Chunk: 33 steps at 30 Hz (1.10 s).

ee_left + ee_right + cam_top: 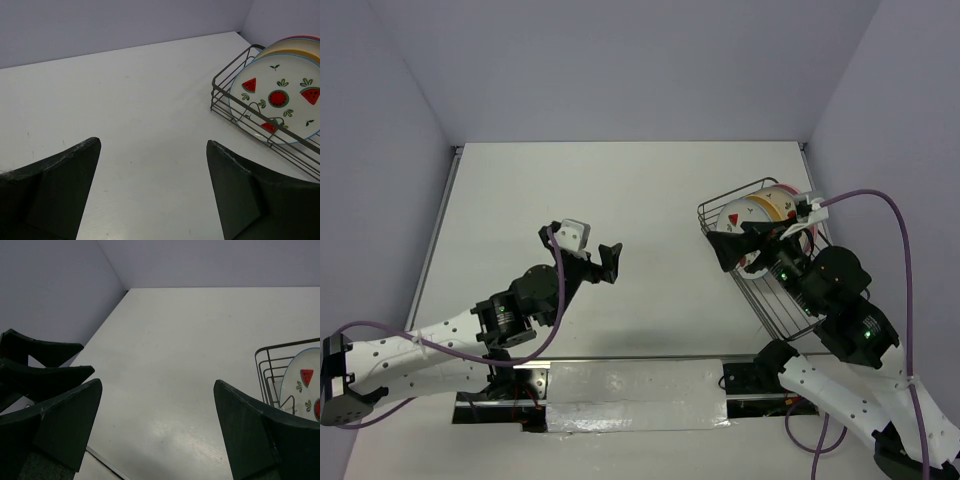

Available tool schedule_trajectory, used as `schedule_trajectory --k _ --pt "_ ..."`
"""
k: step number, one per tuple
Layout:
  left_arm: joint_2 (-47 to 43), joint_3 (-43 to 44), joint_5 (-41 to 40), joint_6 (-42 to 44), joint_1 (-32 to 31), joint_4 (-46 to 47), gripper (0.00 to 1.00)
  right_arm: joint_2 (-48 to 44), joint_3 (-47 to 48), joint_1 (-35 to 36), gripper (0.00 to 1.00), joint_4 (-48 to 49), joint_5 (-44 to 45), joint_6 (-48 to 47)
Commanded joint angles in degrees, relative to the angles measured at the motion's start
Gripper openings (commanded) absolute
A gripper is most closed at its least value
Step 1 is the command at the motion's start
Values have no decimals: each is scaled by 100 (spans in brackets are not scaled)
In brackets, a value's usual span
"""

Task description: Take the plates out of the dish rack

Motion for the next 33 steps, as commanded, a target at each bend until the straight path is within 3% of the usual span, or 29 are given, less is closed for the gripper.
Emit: schedule_trajectory --k 1,10,15,17,22,24,27,33 --pt "-79 0 -141 56 -18 387 99 3 122 32 100 46 -56 -93" --pt "9 -87 -712 -145 -18 370 99 1 42 32 96 590 67 -374" --pt "27 -263 -1037 -164 -18 571 99 1089 1224 32 81 31 1058 -918" --pt "27 -298 -1160 -155 -18 607 99 1749 1596 32 71 -330 1919 -1191" --pt "27 -386 -1231 -129 -18 738 99 2321 1273 -195 54 37 3002 -1920" --pt "36 -395 -1310 -120 -18 747 99 2462 1054 -719 52 187 2925 -2027" --pt "44 -404 -1389 -163 -18 730 99 2568 887 -1573 49 151 1924 -1913" --pt "36 -500 -1398 -128 -18 888 99 2840 702 -1988 49 55 1984 -2009"
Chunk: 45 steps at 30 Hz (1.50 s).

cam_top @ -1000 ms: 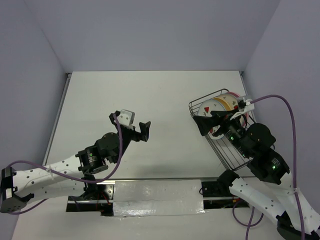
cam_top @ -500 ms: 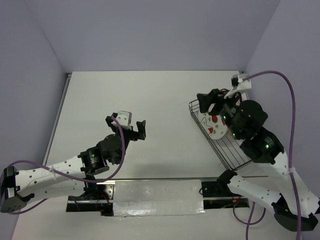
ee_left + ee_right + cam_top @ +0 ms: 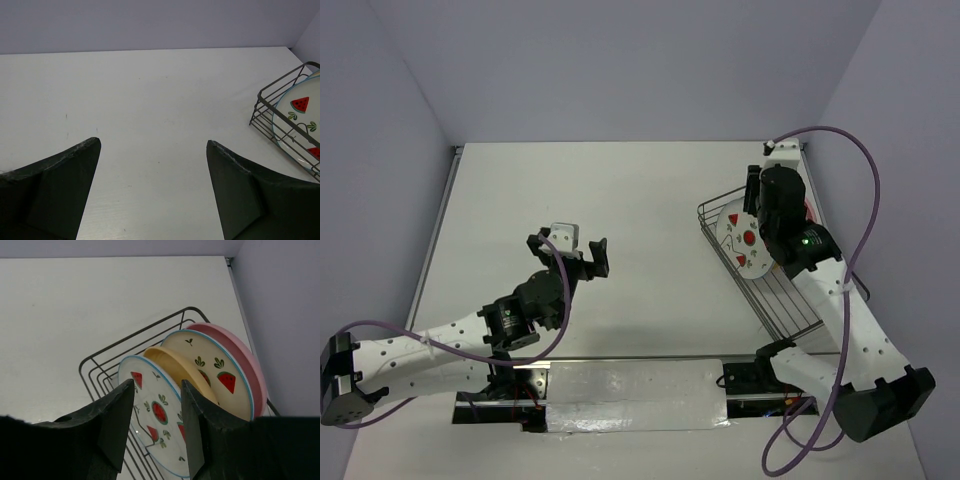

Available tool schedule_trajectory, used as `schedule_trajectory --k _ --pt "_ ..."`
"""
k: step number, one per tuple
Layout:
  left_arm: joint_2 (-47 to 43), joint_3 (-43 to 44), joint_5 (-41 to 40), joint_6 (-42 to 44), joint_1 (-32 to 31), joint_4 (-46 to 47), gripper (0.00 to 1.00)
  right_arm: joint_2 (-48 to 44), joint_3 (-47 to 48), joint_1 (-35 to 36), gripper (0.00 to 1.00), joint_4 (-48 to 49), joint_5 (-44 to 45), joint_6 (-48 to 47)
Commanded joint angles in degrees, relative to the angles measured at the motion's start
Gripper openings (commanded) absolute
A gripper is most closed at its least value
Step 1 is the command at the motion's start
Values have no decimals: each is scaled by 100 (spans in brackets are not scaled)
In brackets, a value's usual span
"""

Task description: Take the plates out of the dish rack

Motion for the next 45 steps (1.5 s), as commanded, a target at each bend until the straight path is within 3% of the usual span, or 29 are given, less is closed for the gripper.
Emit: schedule_trajectory --k 1,4,17,31,38,45 --pt "35 -48 -180 -61 -18 429 99 150 -153 -399 49 55 -160 -223" --pt "88 22 -164 -122 -18 307 99 195 -372 -647 48 98 -487 -189" --pt "-43 -57 -119 -122 -18 385 99 28 -1428 -683 45 898 -162 -549" --pt "36 -22 -128 -96 -18 376 99 282 -1428 -1042 40 925 -522 -558" --pt "97 31 -181 -96 -18 315 99 186 -1481 -1456 36 1057 -1434 -663" --pt "9 -22 -172 -96 -18 350 99 441 -1437 -1465 37 925 -1690 -646"
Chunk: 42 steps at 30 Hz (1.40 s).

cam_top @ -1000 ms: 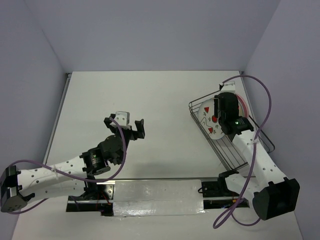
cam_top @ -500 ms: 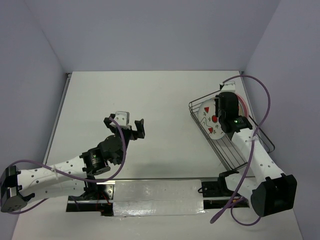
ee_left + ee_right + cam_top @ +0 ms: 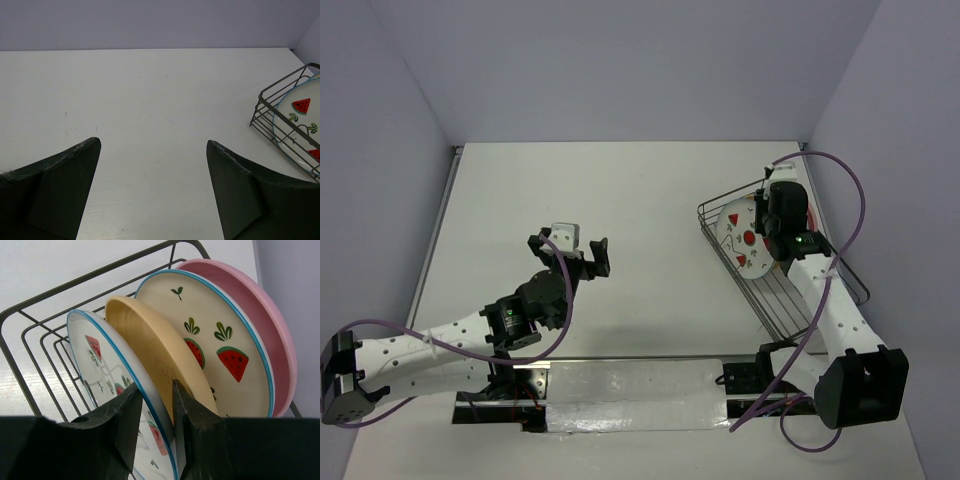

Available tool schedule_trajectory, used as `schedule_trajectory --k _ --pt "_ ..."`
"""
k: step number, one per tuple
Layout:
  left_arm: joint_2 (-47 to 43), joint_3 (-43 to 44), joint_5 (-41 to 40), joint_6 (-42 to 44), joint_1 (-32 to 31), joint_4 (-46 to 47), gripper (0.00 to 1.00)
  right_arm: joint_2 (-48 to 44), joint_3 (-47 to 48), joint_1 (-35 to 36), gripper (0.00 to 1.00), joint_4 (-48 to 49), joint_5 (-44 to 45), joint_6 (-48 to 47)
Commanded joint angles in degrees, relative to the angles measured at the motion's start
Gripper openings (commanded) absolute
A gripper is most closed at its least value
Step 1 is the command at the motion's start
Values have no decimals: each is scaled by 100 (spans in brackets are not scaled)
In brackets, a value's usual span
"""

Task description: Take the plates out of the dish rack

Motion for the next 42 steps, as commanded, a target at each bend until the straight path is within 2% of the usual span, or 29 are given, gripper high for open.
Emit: schedule_trajectory --k 1,5,8,9,12,21,36,42 --pt "-80 9 -93 -13 -18 282 99 73 -1 -40 37 206 -314 -40" --pt "-106 9 -102 -22 -18 265 99 56 -28 -57 32 250 -455 -66" --pt "-124 0 -111 -22 -18 273 99 143 95 -57 18 127 -490 -93" --pt "-124 -8 -111 -13 -18 273 99 205 130 -66 9 92 -472 -102" --pt "-107 0 -93 -22 -18 274 99 267 254 -66 0 -22 -350 -154" --pt "69 27 -111 -4 -18 291 99 30 605 -66 0 -5 -270 -295" --pt "438 114 -199 66 -18 326 99 -436 843 -66 0 899 -726 -726" --pt "535 132 -234 102 -18 352 99 -348 1115 -66 0 707 -587 -840"
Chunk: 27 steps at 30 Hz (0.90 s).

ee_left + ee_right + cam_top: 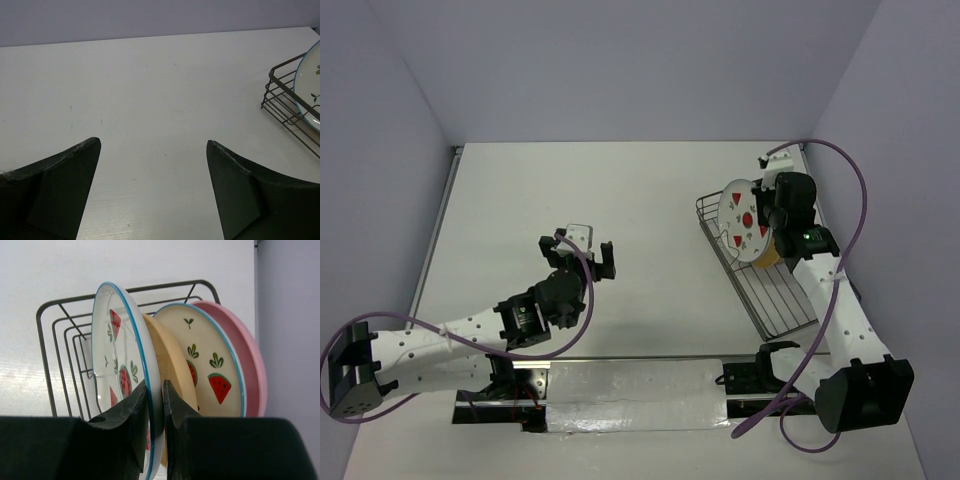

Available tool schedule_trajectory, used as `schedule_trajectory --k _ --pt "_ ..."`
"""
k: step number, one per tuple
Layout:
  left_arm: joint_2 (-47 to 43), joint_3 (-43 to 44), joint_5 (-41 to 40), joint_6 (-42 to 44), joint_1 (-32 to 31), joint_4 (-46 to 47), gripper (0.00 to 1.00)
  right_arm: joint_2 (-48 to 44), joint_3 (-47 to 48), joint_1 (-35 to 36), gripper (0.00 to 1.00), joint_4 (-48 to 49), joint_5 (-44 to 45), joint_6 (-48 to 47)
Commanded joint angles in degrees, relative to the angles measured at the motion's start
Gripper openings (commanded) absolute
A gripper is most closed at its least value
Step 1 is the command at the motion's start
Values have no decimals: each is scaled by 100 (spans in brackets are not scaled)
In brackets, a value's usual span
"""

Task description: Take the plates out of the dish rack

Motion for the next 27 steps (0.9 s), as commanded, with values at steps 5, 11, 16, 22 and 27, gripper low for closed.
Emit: schedule_trajectory --k 5,11,16,22,27 --pt "85 246 -171 18 -18 175 99 -288 899 -29 0 806 332 -18" --pt "-29 220 -215 -35 -18 104 99 -332 1444 -20 0 603 412 148" --pt "-117 220 -153 -87 -18 78 99 -235 1937 -29 0 322 342 385" --pt "-257 168 -241 -70 -18 95 99 -340 2087 6 0 339 -894 1079" --pt "-416 115 -232 -105 -18 96 99 -305 1710 129 0 575 -2048 1984"
